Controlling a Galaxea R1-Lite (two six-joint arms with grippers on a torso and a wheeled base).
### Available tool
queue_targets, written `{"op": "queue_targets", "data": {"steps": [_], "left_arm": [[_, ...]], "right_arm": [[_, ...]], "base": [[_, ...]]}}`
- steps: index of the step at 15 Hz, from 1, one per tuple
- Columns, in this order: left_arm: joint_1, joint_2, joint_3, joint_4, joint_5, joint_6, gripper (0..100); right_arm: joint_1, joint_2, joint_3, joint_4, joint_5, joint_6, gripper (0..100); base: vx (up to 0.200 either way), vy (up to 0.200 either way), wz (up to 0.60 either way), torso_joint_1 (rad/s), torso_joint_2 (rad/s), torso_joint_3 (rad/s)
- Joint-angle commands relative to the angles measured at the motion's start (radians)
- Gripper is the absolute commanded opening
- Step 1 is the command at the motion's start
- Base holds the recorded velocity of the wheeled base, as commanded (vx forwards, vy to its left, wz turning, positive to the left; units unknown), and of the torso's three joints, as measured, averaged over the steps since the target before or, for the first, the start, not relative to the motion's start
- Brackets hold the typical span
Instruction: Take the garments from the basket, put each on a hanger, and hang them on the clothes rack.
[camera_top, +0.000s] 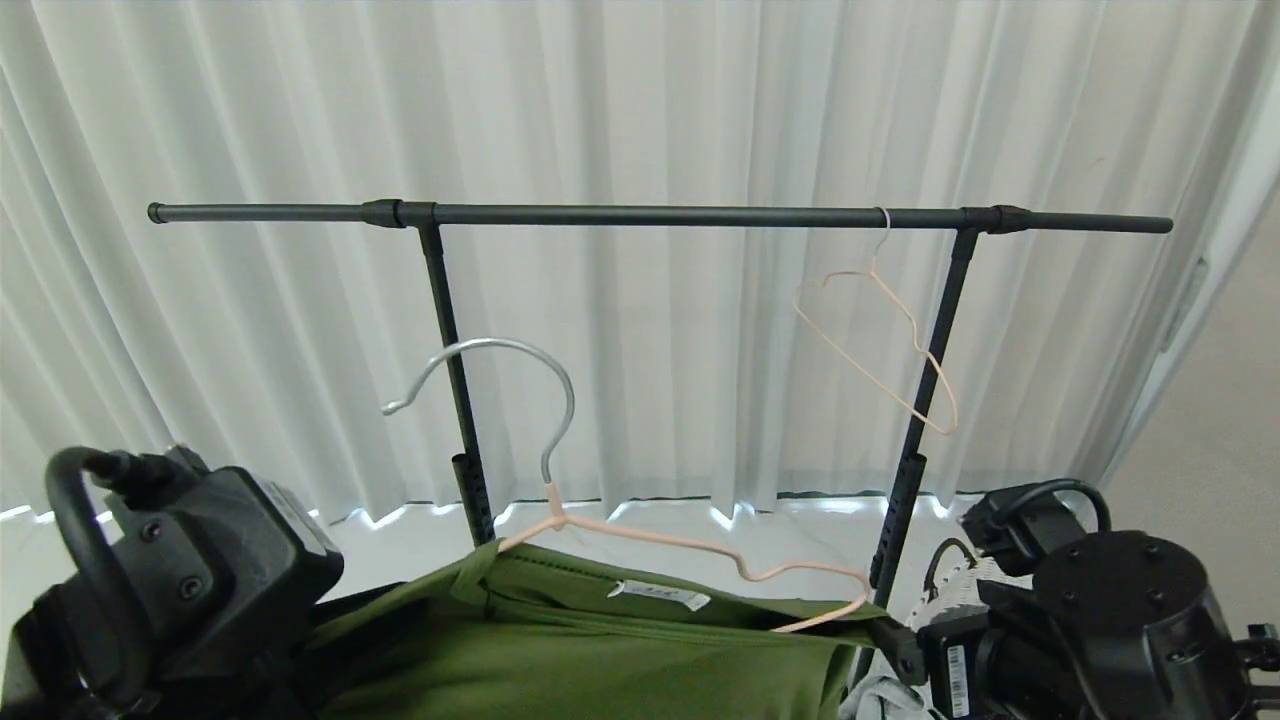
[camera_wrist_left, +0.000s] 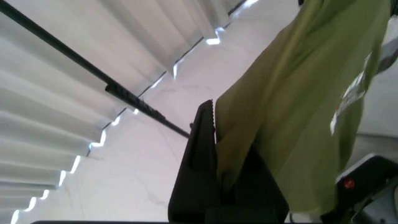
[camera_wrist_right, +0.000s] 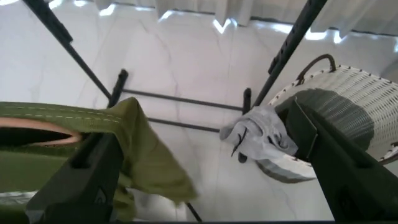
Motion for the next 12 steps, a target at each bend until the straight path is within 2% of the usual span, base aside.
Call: {"op": "queue_targets", "data": {"steps": [1, 6, 8, 10, 11, 12], "left_arm": [[-0.008, -0.005, 0.035, 0.002, 0.001, 0.002, 0], [-0.005, 0.007, 0.077, 0.002, 0.031, 0.036, 0], [-0.005, 0.013, 0.072, 0.001, 0.037, 0.032, 0], [-0.004, 0.010, 0.072, 0.001, 0.038, 0.026, 0], [-0.004, 0.010, 0.072, 0.001, 0.038, 0.026, 0], [0.002, 0.010, 0.069, 0.001, 0.050, 0.026, 0]], "right_arm": [[-0.024, -0.066, -0.001, 0.000, -0.002, 0.000, 100], [-0.007, -0.141, 0.004, 0.005, 0.000, -0.060, 100], [0.071, -0.158, 0.007, 0.005, 0.003, -0.081, 100], [0.200, -0.167, 0.009, 0.005, 0.009, -0.083, 100], [0.200, -0.167, 0.009, 0.005, 0.009, -0.083, 100], [0.286, -0.196, 0.018, 0.005, 0.024, -0.112, 100]], "base": [[0.000, 0.000, 0.00, 0.000, 0.00, 0.000], [0.000, 0.000, 0.00, 0.000, 0.00, 0.000], [0.000, 0.000, 0.00, 0.000, 0.00, 0.000], [0.000, 0.000, 0.00, 0.000, 0.00, 0.000], [0.000, 0.000, 0.00, 0.000, 0.00, 0.000], [0.000, 0.000, 0.00, 0.000, 0.00, 0.000]]}}
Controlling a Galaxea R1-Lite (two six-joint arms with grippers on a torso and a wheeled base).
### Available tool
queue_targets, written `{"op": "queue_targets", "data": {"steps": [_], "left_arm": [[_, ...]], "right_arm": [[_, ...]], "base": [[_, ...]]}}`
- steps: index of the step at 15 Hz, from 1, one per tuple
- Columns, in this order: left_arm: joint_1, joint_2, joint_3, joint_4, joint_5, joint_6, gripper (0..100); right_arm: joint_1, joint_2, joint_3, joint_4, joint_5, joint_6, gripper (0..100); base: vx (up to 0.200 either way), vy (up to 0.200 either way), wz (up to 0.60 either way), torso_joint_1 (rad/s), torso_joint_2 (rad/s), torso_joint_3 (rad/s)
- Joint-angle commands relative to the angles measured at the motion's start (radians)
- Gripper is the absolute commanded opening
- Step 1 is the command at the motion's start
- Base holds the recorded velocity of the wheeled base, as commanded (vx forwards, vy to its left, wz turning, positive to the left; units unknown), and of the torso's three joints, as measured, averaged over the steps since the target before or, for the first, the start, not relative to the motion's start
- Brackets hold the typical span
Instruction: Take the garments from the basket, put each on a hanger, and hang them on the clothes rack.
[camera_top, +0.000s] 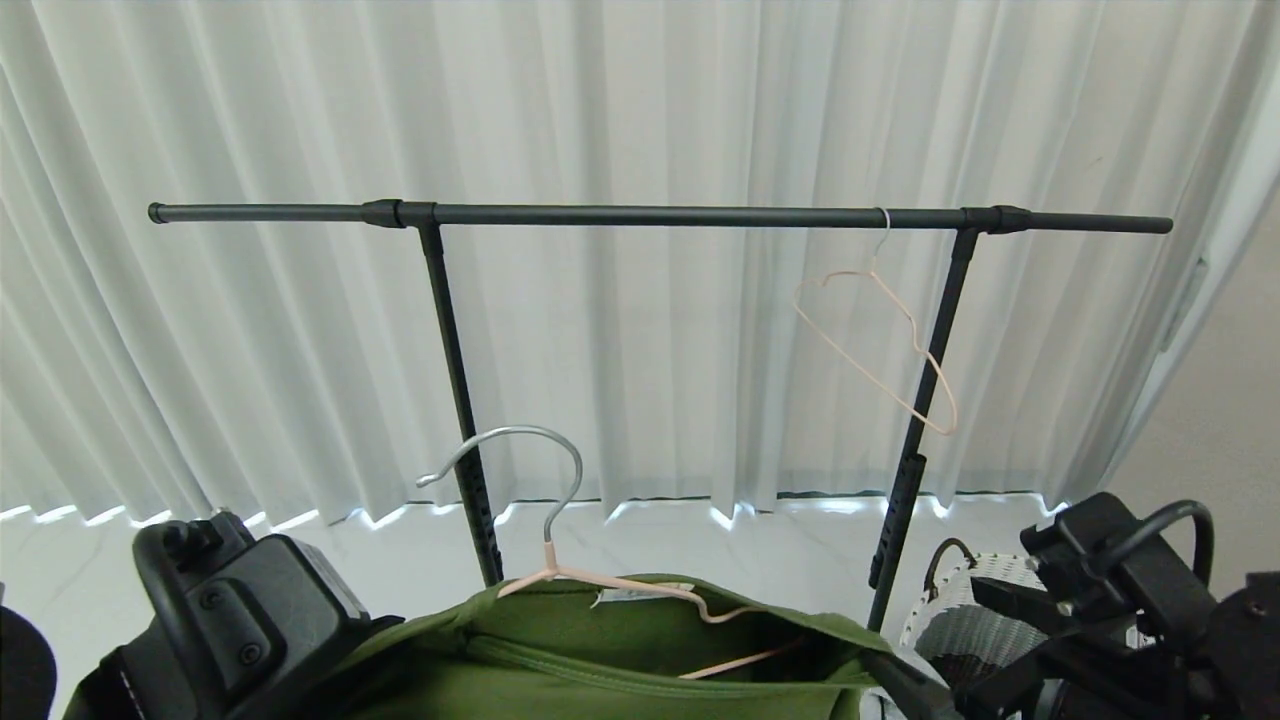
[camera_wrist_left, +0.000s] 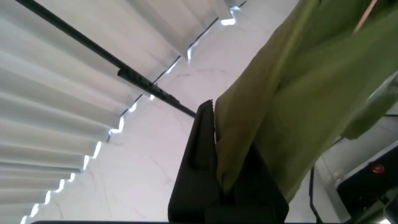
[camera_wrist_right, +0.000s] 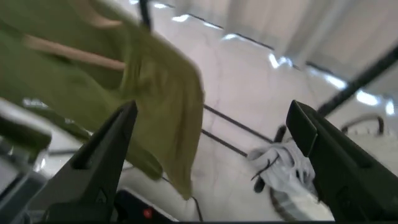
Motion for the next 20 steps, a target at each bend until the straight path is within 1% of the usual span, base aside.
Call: {"op": "queue_targets", "data": {"steps": [1, 2, 3, 5, 6, 8, 10, 12, 14, 15, 18, 20], "left_arm": [[0.002, 0.001, -0.002, -0.001, 0.009, 0.000, 0], [0.001, 0.000, 0.000, -0.001, 0.011, -0.004, 0], [-0.004, -0.002, 0.000, -0.001, 0.009, -0.004, 0], [-0.031, -0.002, 0.000, -0.016, -0.007, -0.004, 0], [-0.057, -0.002, 0.004, -0.041, -0.021, -0.002, 0], [-0.104, 0.000, 0.004, -0.055, -0.040, 0.006, 0], [-0.163, 0.000, 0.012, -0.055, -0.043, 0.006, 0], [-0.203, 0.000, 0.018, -0.055, -0.043, 0.006, 0], [-0.228, -0.002, 0.018, -0.056, -0.043, 0.004, 0], [-0.228, -0.003, 0.015, -0.058, -0.043, 0.004, 0], [-0.235, -0.003, 0.017, -0.108, -0.043, 0.006, 0], [-0.246, -0.003, 0.017, -0.113, -0.043, 0.006, 0]], "right_arm": [[0.090, -0.051, 0.015, -0.002, 0.027, -0.040, 100], [0.092, -0.112, 0.040, 0.008, 0.080, -0.115, 100], [0.092, -0.150, 0.049, 0.038, 0.116, -0.162, 100], [0.092, -0.212, 0.041, 0.141, 0.209, -0.228, 100], [0.090, -0.227, 0.038, 0.164, 0.266, -0.268, 100], [0.087, -0.212, 0.017, 0.167, 0.376, -0.363, 100], [0.081, -0.156, -0.032, 0.166, 0.452, -0.434, 100], [0.079, -0.089, -0.087, 0.161, 0.494, -0.463, 100], [0.079, -0.017, -0.149, 0.159, 0.551, -0.463, 100], [0.078, 0.017, -0.167, 0.159, 0.568, -0.463, 100], [0.078, 0.083, -0.178, 0.100, 0.613, -0.465, 100], [0.076, 0.120, -0.181, 0.037, 0.616, -0.462, 100]], "base": [[0.000, 0.000, 0.00, 0.000, 0.00, 0.000], [0.000, 0.000, 0.00, 0.000, 0.00, 0.000], [0.000, 0.000, 0.00, 0.000, 0.00, 0.000], [0.000, 0.000, 0.00, 0.000, 0.00, 0.000], [0.000, 0.000, 0.00, 0.000, 0.00, 0.000], [0.000, 0.000, 0.00, 0.000, 0.00, 0.000], [0.000, 0.000, 0.00, 0.000, 0.00, 0.000], [0.000, 0.000, 0.00, 0.000, 0.00, 0.000], [0.000, 0.000, 0.00, 0.000, 0.00, 0.000], [0.000, 0.000, 0.00, 0.000, 0.00, 0.000], [0.000, 0.000, 0.00, 0.000, 0.00, 0.000], [0.000, 0.000, 0.00, 0.000, 0.00, 0.000]]}}
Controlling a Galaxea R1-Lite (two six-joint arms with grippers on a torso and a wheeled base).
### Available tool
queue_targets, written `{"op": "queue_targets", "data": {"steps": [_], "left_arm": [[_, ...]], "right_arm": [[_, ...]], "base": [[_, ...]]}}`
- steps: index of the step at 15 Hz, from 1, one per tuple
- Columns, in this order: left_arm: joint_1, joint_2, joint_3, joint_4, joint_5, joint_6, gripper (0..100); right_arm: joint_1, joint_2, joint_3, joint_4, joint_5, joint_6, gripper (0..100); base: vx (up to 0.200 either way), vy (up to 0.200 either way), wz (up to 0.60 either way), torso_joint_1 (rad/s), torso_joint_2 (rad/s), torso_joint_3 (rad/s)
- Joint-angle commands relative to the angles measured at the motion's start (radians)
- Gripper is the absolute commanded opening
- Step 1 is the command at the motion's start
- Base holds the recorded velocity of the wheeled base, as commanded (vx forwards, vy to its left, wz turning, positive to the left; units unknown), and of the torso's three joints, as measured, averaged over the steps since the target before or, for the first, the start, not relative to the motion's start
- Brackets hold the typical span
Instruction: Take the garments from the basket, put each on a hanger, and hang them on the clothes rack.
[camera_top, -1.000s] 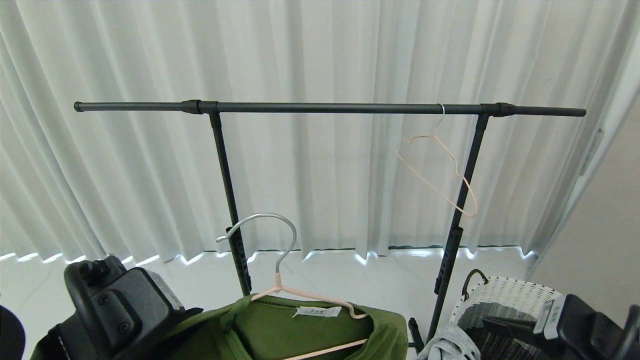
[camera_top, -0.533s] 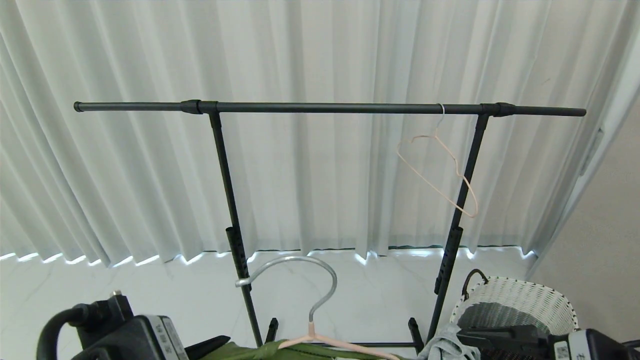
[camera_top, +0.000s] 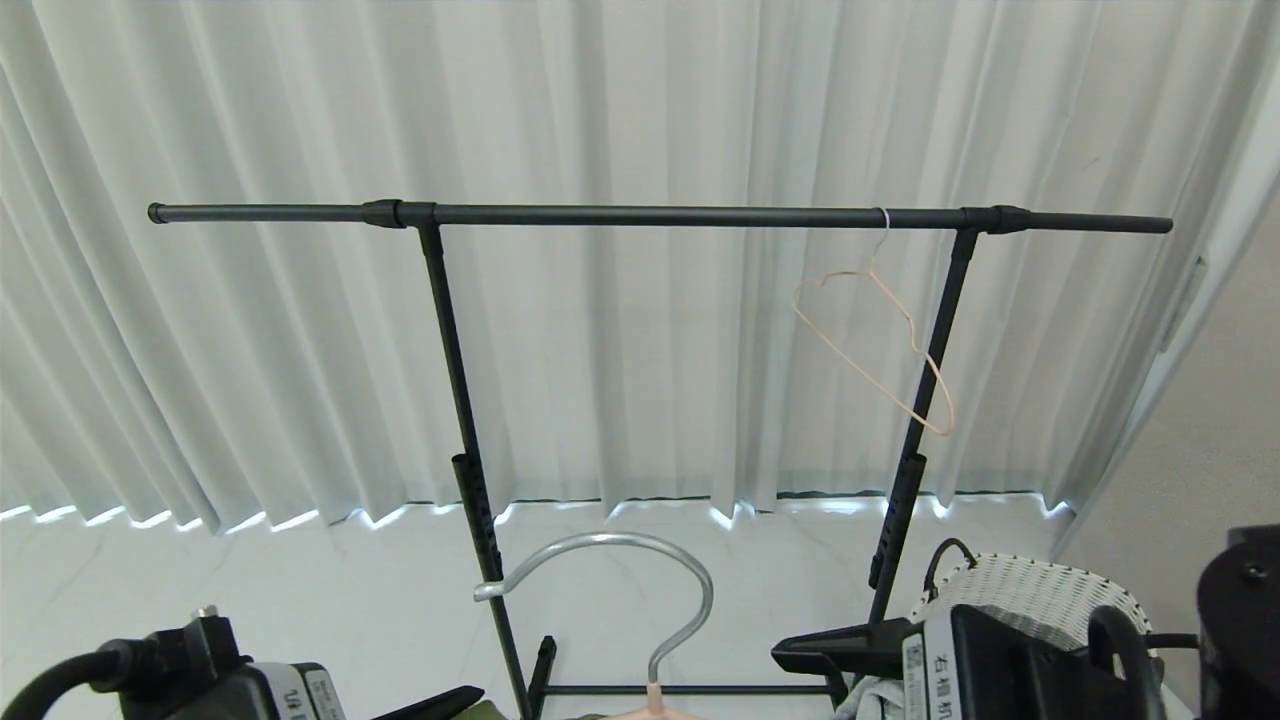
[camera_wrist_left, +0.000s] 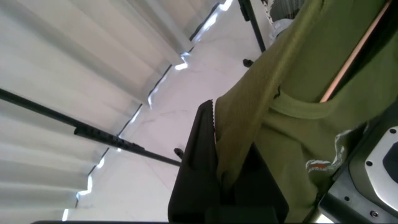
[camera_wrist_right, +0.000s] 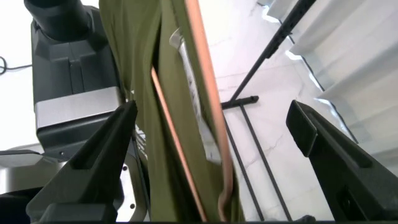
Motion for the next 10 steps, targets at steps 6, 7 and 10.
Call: {"op": "queue_targets", "data": {"steps": [6, 7, 10], "left_arm": [[-0.016, -0.001, -0.003, -0.002, 0.002, 0.000, 0], [-0.016, -0.001, -0.003, -0.007, 0.000, 0.000, 0], [-0.016, -0.001, -0.003, -0.021, 0.000, 0.000, 0]], "right_arm": [[-0.002, 0.059, -0.002, -0.016, 0.003, 0.001, 100], [-0.002, 0.061, -0.002, -0.016, 0.003, 0.001, 100], [-0.002, 0.063, -0.002, -0.016, 0.003, 0.001, 100]], "base": [[0.000, 0.000, 0.00, 0.000, 0.00, 0.000], [0.000, 0.000, 0.00, 0.000, 0.00, 0.000], [0.000, 0.000, 0.00, 0.000, 0.00, 0.000]]}}
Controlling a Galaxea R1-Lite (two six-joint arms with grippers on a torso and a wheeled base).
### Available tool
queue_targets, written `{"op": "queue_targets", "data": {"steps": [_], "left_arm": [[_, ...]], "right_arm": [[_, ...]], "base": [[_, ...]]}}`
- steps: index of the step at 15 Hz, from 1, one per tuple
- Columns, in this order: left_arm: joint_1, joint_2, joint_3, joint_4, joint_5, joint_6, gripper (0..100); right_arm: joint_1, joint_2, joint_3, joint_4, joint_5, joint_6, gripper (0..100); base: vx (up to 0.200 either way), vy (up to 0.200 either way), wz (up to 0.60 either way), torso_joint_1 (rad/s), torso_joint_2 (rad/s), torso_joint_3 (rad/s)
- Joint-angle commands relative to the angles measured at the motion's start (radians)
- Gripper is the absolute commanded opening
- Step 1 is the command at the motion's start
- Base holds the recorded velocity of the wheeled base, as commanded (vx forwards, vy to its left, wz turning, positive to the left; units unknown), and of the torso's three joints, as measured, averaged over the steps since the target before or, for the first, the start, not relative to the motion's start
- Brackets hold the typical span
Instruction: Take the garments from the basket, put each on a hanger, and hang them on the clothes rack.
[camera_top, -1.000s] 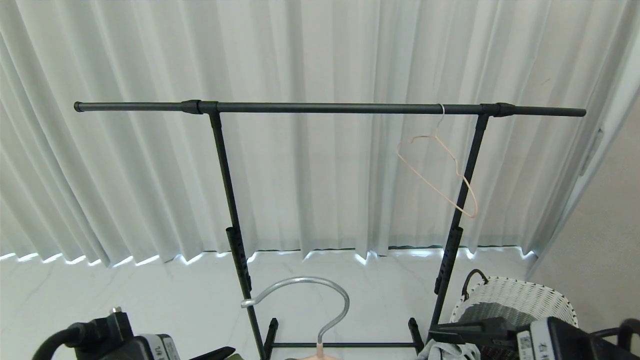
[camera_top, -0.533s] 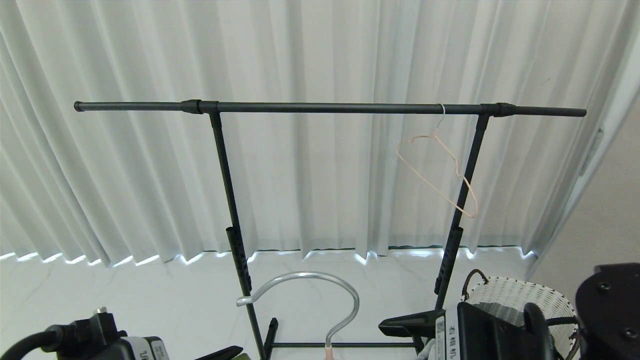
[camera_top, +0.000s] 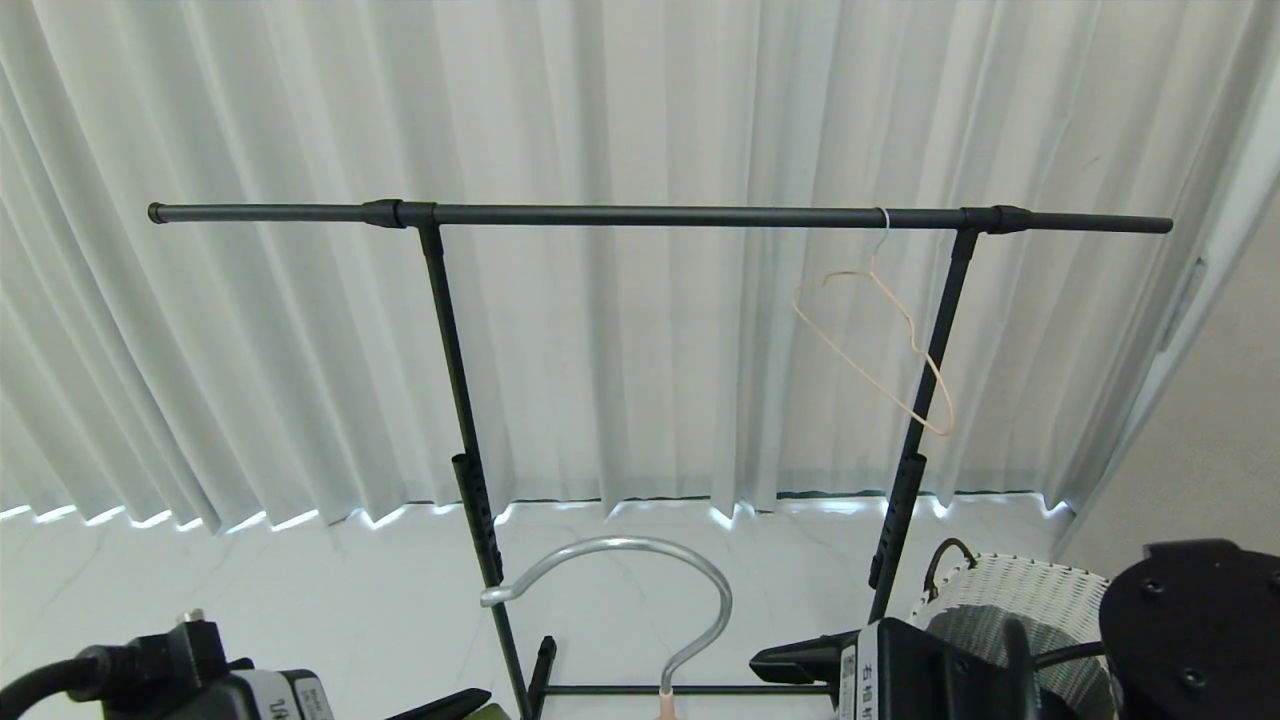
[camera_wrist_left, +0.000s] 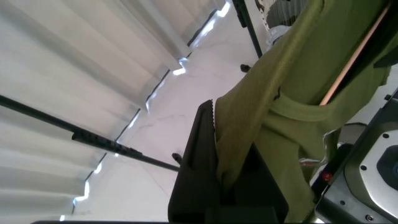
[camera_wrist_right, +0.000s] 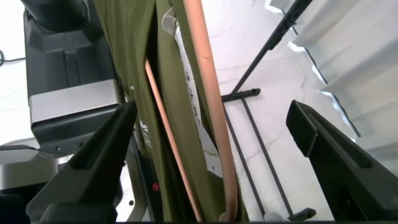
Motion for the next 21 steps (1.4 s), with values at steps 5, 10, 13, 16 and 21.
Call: {"op": "queue_targets", "data": {"steps": [5, 10, 13, 16, 21], "left_arm": [[0.000, 0.000, 0.000, -0.004, 0.000, 0.000, 0], [0.000, 0.000, 0.000, -0.015, 0.000, 0.000, 0], [-0.001, -0.002, 0.002, -0.015, 0.000, 0.000, 0], [-0.009, 0.000, 0.002, -0.015, 0.002, 0.000, 100], [0.013, -0.042, 0.017, -0.015, 0.003, -0.002, 100]], "right_arm": [[-0.005, 0.002, 0.000, 0.000, -0.003, -0.002, 0], [-0.004, 0.002, 0.001, 0.000, -0.007, -0.003, 0], [-0.005, 0.007, -0.002, -0.002, -0.009, -0.005, 0], [-0.016, 0.001, -0.002, -0.002, -0.009, -0.049, 0], [-0.079, -0.051, -0.002, 0.034, -0.012, -0.069, 0]], "base": [[0.000, 0.000, 0.00, 0.000, 0.00, 0.000], [0.000, 0.000, 0.00, 0.000, 0.00, 0.000], [0.000, 0.000, 0.00, 0.000, 0.00, 0.000], [0.000, 0.000, 0.00, 0.000, 0.00, 0.000], [0.000, 0.000, 0.00, 0.000, 0.00, 0.000]]}}
